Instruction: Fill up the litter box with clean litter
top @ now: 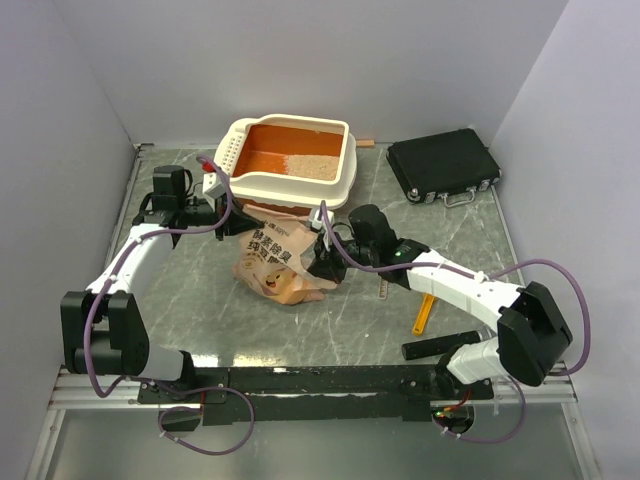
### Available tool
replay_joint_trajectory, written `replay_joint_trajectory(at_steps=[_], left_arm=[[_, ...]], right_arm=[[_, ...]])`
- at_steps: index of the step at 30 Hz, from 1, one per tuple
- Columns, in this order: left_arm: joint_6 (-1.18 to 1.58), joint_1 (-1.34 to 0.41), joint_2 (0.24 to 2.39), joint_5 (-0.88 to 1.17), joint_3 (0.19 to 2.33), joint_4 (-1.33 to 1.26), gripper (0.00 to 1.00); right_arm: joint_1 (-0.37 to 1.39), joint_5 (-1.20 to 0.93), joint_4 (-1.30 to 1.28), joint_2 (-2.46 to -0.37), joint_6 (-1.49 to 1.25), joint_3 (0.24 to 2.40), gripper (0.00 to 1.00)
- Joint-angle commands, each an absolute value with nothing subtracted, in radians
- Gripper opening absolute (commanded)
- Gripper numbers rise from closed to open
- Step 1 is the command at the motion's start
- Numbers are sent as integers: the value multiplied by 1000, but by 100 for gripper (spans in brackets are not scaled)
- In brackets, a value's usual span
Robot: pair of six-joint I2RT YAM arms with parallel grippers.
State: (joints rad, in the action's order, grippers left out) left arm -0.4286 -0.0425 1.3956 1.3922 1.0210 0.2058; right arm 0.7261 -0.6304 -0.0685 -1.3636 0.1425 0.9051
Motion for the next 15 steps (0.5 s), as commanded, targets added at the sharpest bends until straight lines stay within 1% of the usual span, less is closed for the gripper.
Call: replay_joint_trajectory(at_steps=[1,4,5,12,15], left_arm=[[-471,-40,1330,1548,1085,150,1],[-462,-41,1328,1546,1083,146,1],[-460,-41,1328,1549,1083,146,1],[-446,-40,1315,1557,1075,126,1],[-460,-40,1315,1565,1081,143,1]], right_arm=[[761,-657,-6,-1388,129,968,0],[795,-618,-9,-1417,120,991,0],[808,-576,-9,-1425,115,996,0],[824,-365,-6,-1502,58,1031,0],[822,-316,37,-1532,55,1020,0]])
